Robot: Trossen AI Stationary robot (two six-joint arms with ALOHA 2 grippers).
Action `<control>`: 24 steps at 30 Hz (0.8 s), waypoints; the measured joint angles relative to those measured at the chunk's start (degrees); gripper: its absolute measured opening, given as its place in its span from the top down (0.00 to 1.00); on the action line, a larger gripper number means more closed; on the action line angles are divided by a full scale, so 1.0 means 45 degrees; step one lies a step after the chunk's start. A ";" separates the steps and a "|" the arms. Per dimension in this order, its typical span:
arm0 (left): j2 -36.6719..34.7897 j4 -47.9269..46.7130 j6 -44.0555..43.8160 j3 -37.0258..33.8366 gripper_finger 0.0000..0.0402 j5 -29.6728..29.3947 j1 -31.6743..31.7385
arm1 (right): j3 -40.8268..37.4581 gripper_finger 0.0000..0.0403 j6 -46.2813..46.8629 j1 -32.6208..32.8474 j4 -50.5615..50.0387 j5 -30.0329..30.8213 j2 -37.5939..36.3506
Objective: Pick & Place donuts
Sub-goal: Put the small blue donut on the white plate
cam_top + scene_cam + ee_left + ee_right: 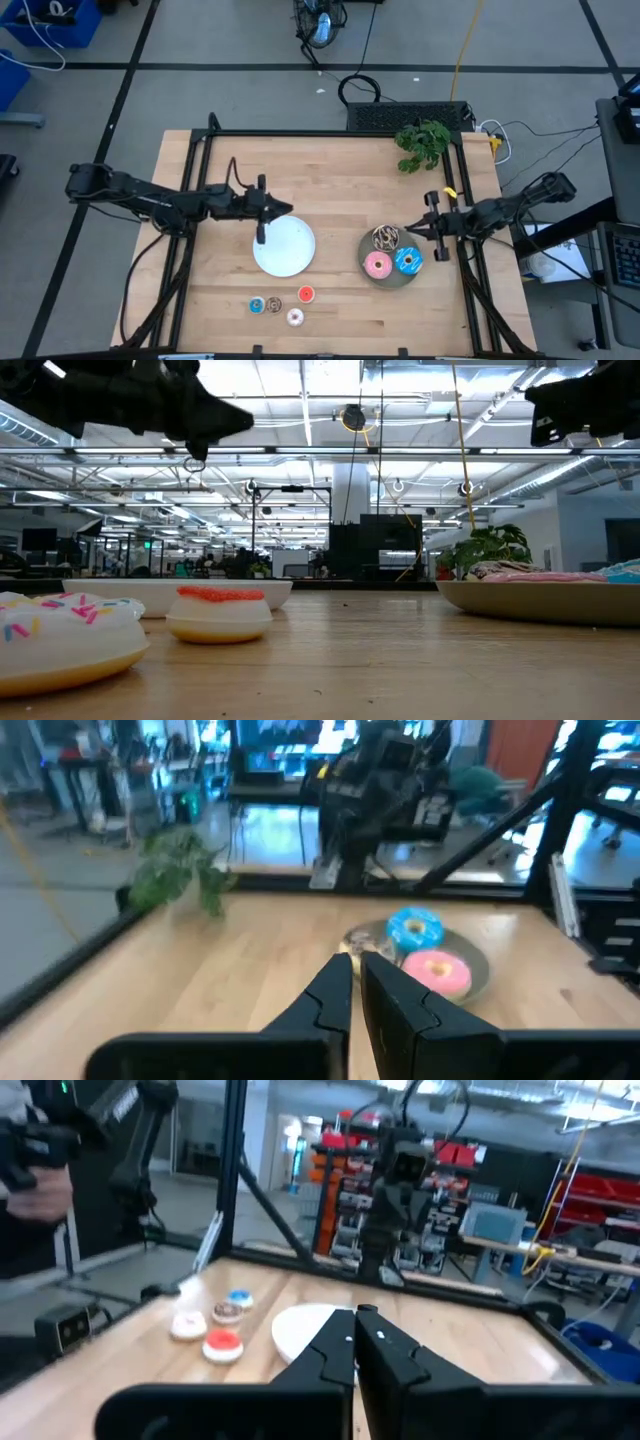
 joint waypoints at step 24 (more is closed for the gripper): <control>-0.0230 -0.1141 0.0014 -0.0008 0.92 -0.1351 0.0151 | -0.1230 1.00 -0.1211 -0.0087 0.2481 0.0662 -0.0478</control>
